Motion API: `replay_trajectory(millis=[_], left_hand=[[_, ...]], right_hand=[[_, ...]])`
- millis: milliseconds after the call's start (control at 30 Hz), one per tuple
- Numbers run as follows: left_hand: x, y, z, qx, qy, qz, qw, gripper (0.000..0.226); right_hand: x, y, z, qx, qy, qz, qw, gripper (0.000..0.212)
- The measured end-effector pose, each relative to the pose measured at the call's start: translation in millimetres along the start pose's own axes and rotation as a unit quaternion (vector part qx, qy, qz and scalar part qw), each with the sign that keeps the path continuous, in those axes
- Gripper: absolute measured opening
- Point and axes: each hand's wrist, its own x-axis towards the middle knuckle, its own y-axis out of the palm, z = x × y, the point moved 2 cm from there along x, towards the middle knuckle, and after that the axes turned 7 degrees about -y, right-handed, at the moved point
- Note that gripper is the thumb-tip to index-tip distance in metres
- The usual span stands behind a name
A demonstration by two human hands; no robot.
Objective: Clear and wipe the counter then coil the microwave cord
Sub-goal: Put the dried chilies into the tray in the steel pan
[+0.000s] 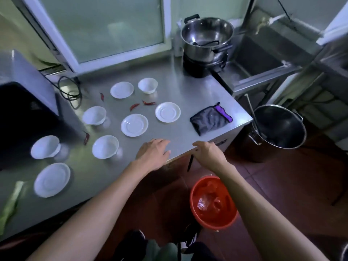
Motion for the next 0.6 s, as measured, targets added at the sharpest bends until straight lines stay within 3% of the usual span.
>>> replay_trajectory(millis=[100,600], left_hand=[[-15.4,-10.6,36.6,-0.016,-0.03,-0.022,0.999,0.047],[-123.4,-34.7,229.4,-0.113,-0.13,-0.091,0.981,0.039]], right_hand=[[7.7,8.5,33.2,-0.009,-0.024,0.022,0.999,0.04],[18.0,97.0,224.4,-0.066,-0.136,0.069,0.986,0.038]])
